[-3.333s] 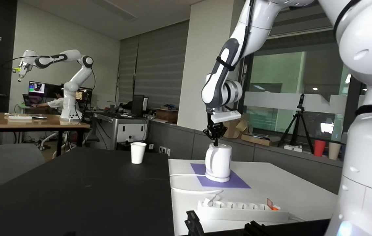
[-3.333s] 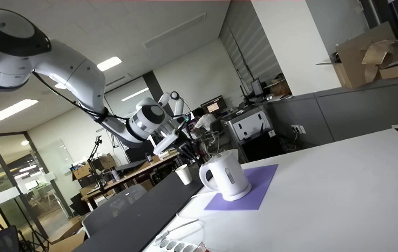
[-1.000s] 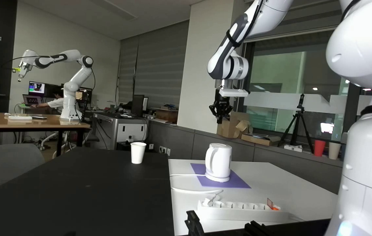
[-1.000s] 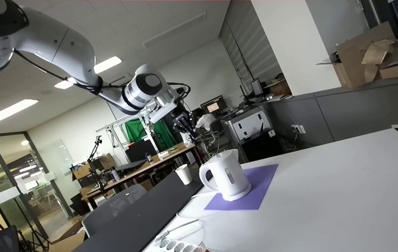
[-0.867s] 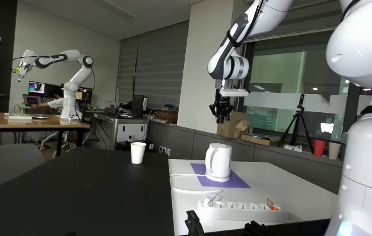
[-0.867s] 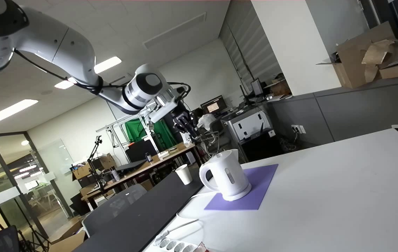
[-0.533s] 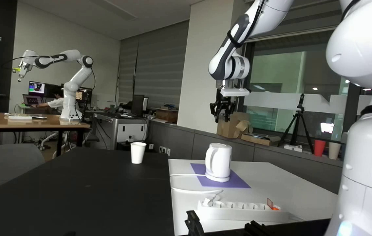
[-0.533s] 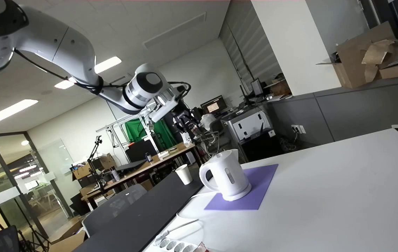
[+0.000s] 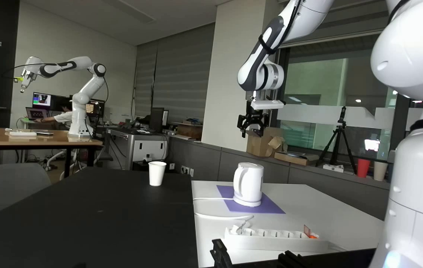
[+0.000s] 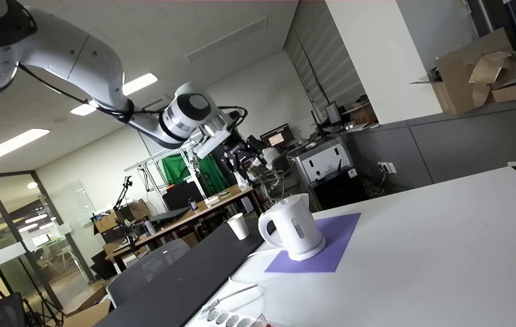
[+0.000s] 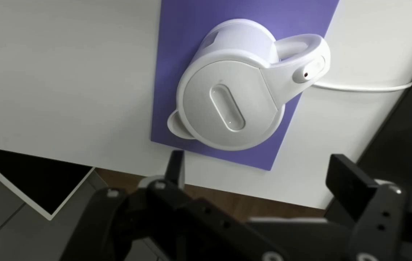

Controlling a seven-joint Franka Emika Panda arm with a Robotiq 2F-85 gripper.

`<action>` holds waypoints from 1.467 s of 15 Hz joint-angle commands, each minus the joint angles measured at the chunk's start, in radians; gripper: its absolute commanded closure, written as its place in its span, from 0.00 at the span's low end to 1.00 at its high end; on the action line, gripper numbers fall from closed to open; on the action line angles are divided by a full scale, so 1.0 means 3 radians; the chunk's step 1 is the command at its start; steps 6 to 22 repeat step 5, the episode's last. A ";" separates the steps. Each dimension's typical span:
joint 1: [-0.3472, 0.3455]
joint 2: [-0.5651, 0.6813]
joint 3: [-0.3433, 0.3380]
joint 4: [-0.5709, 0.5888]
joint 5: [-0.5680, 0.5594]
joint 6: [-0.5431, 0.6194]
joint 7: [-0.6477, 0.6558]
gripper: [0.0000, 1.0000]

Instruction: Switch on the electric kettle then switch it off

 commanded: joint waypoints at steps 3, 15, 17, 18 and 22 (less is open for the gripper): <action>-0.0023 0.0013 0.0028 0.0004 -0.0007 -0.0003 -0.0006 0.00; -0.0022 0.0018 0.0030 0.0004 -0.0007 -0.0003 -0.0006 0.00; -0.0022 0.0018 0.0030 0.0004 -0.0007 -0.0003 -0.0006 0.00; -0.0022 0.0018 0.0030 0.0004 -0.0007 -0.0003 -0.0006 0.00; -0.0022 0.0018 0.0030 0.0004 -0.0007 -0.0003 -0.0006 0.00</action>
